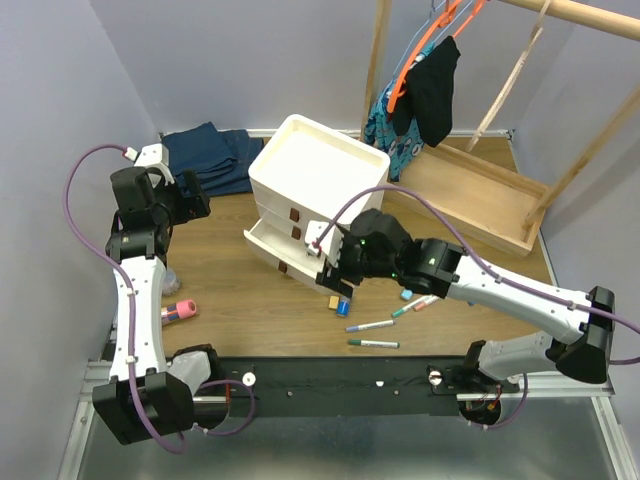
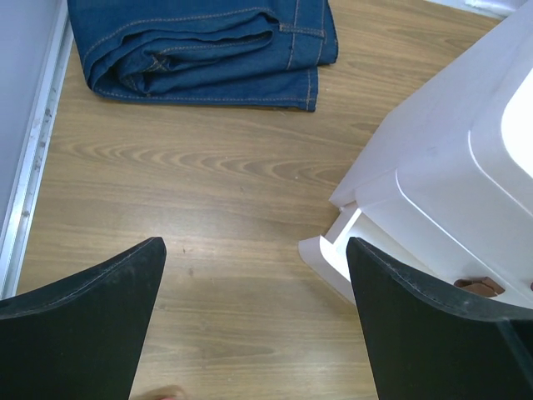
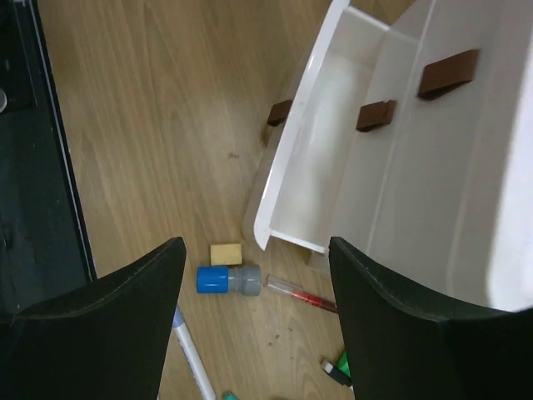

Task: Sort the stationery into containers
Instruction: Pick up the stationery from the center of the board.

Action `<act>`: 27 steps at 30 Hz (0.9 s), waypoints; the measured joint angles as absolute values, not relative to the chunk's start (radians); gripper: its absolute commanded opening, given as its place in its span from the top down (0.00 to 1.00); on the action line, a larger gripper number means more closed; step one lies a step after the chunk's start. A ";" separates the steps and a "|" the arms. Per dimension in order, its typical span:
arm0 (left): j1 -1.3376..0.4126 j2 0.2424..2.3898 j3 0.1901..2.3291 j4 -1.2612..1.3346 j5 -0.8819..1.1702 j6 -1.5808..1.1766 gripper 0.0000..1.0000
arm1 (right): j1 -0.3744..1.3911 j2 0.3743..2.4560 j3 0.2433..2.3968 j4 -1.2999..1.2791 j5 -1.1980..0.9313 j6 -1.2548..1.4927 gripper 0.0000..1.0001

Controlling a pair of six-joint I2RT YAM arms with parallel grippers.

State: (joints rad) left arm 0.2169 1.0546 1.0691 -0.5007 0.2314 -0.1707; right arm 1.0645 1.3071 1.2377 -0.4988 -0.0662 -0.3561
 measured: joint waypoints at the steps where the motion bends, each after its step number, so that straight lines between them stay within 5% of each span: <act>1: 0.217 1.050 1.066 -0.495 0.231 -0.173 0.01 | 1.075 1.304 1.210 -0.491 -0.066 -0.358 0.22; 13: 0.217 1.010 1.031 -0.479 0.246 -0.157 0.01 | 1.096 1.297 0.916 -0.347 -0.068 -0.463 0.26; 21: 0.217 1.012 1.031 -0.488 0.248 -0.127 0.01 | 1.096 1.378 0.860 -0.223 -0.086 -0.546 0.55; 27: 0.217 1.011 1.031 -0.522 0.248 -0.105 0.01 | 1.097 1.470 0.860 -0.163 -0.120 -0.568 0.65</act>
State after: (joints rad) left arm 0.2169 1.0111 1.0306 -0.5224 0.2481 -0.1055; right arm 1.0966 1.4700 0.8604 -0.1627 -0.1200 -0.5678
